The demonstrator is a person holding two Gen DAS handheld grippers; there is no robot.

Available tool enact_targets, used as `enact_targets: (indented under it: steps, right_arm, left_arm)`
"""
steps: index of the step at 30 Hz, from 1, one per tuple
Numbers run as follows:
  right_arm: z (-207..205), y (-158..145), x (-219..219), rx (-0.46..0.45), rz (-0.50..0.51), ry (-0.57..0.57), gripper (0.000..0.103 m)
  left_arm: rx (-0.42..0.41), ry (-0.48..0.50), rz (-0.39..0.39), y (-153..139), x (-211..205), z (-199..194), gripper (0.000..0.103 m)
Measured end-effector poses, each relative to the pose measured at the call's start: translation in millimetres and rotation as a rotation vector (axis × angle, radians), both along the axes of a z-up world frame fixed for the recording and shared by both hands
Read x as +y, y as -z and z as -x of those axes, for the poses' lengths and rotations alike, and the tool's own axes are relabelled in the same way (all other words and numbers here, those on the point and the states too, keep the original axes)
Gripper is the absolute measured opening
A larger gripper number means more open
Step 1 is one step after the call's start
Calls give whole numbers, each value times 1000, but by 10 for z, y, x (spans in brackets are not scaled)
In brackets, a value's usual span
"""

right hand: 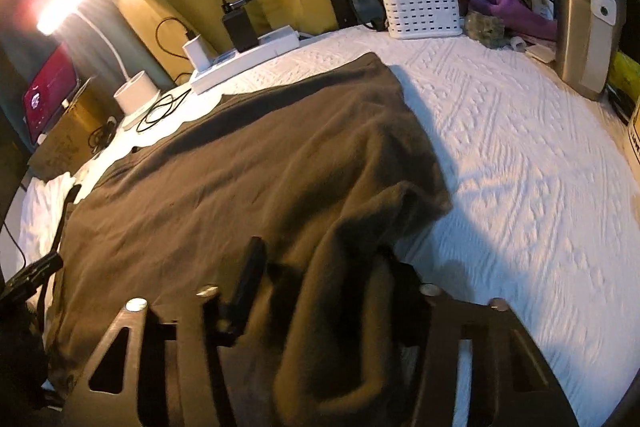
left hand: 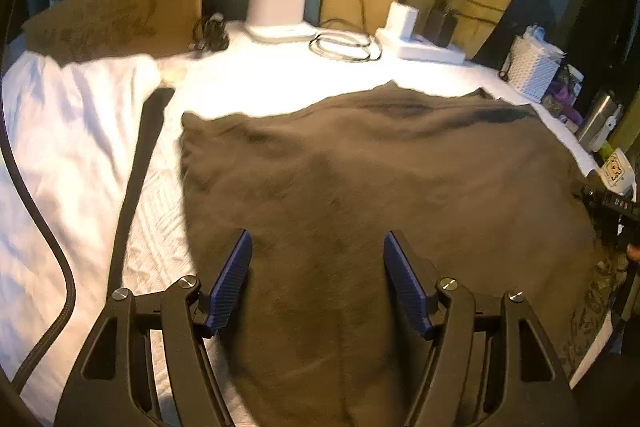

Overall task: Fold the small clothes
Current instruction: 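Grasp the shirt edge with the right gripper and lift it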

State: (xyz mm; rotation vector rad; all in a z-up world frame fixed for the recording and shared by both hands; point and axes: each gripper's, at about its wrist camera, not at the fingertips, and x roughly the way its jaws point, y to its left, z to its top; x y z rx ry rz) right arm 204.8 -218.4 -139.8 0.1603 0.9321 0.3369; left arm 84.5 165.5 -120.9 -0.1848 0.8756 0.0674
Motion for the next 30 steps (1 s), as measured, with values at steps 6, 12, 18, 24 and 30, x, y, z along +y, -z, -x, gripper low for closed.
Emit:
enact_targets:
  steps: [6,12,18,24,30]
  right_arm:
    - [-95,26,-70,-5,10,-73,18]
    - [-82,-2,-243,-30,17,-124,12]
    - [-99,-9,-482,-39,-24,-98,12]
    - [-112,-56,-879,-52,-17,-12,12]
    - [-98,-116,-1300,-61,38,81,12]
  left_arm:
    - [18,-14,-2,24,-7,24,69]
    - [6,0,-23,-64,-130,-6,69]
    - [19,24,-37,-105,-300,-137,69]
    - [18,76,-44,-164,-556,-385,69]
    - [20,139,-39,-181,-824,-682,69]
